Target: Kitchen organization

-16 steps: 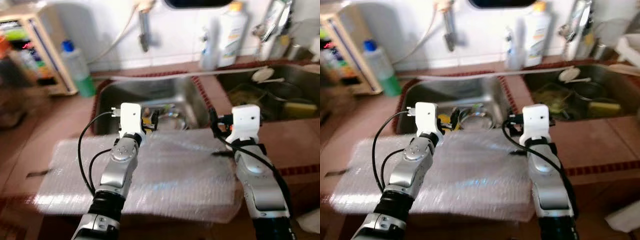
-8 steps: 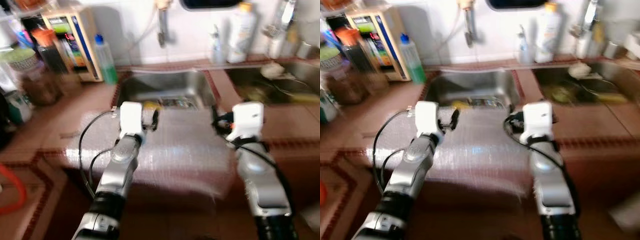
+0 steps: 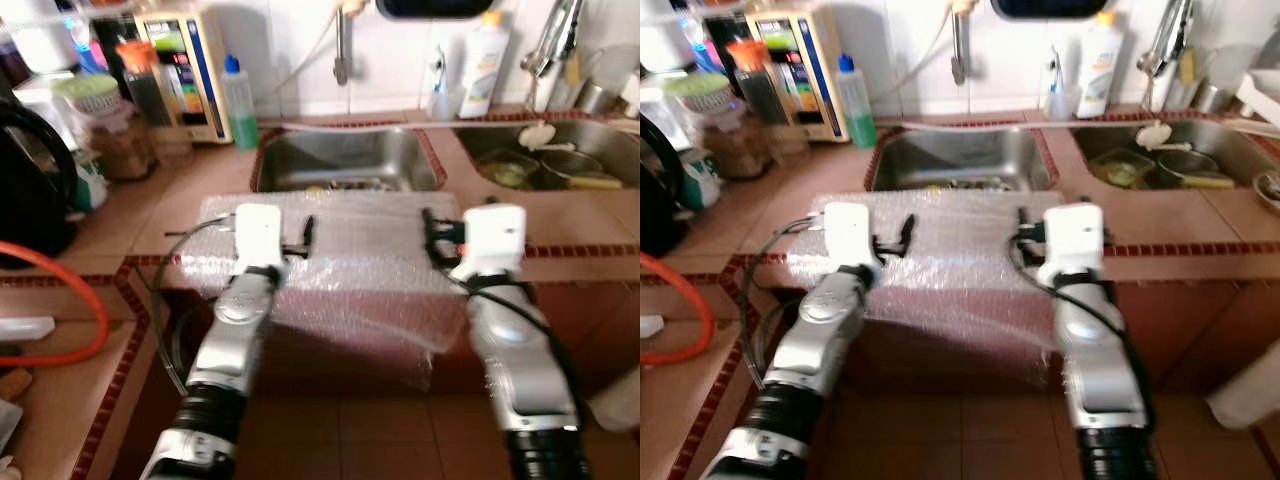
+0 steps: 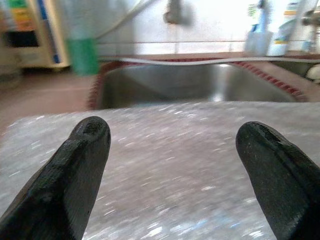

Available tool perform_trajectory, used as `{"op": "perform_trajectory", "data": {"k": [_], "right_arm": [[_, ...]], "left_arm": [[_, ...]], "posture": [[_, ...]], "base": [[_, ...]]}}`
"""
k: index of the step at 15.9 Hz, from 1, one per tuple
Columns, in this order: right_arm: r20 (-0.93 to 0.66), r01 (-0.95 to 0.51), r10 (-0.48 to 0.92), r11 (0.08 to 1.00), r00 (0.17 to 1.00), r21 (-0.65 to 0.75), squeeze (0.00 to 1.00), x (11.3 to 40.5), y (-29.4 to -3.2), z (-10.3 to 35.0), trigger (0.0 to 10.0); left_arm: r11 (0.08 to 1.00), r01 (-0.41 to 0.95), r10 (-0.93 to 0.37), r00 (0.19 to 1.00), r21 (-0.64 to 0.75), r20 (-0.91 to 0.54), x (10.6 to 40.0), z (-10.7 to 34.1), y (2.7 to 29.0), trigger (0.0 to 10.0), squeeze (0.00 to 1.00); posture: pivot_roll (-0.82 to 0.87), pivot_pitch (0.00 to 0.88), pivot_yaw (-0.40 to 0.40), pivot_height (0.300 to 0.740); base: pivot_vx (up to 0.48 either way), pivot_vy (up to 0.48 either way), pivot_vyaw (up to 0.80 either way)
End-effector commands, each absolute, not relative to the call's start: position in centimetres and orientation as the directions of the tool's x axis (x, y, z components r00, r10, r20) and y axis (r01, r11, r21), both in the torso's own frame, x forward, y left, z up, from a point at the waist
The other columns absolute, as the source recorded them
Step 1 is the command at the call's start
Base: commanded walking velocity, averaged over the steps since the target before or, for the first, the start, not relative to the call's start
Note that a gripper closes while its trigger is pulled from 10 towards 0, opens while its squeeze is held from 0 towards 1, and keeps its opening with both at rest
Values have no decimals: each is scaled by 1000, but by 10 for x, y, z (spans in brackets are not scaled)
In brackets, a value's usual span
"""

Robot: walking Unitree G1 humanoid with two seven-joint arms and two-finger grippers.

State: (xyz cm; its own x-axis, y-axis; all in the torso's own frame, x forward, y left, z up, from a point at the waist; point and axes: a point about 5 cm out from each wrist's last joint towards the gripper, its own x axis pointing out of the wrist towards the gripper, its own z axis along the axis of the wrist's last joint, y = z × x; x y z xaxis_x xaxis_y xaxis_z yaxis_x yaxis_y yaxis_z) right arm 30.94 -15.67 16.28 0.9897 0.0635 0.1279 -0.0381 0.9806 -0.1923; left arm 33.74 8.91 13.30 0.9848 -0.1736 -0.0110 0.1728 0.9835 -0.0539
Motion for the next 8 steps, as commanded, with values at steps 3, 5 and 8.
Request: {"op": "perform_trajectory", "data": {"k": [3, 5, 8], "right_arm": [[142, -46, 73, 982, 987, -184, 0, 310, -154, 166, 10000], [138, -52, 77, 982, 987, -180, 0, 309, -151, 164, 10000], [136, -57, 82, 982, 987, -179, 0, 309, -150, 164, 10000]], "left_arm": [[985, 153, -155, 988, -75, -11, 337, 132, 96, 10000, 0], [981, 160, -160, 987, -112, 4, 337, 136, 96, 10000, 0], [982, 164, -165, 986, -91, -6, 337, 135, 97, 10000, 0]], "posture": [[-122, 0, 79, 740], [-118, 0, 77, 740], [-117, 0, 77, 740]], "base": [[0, 0, 0], [0, 0, 0], [0, 0, 0]]}}
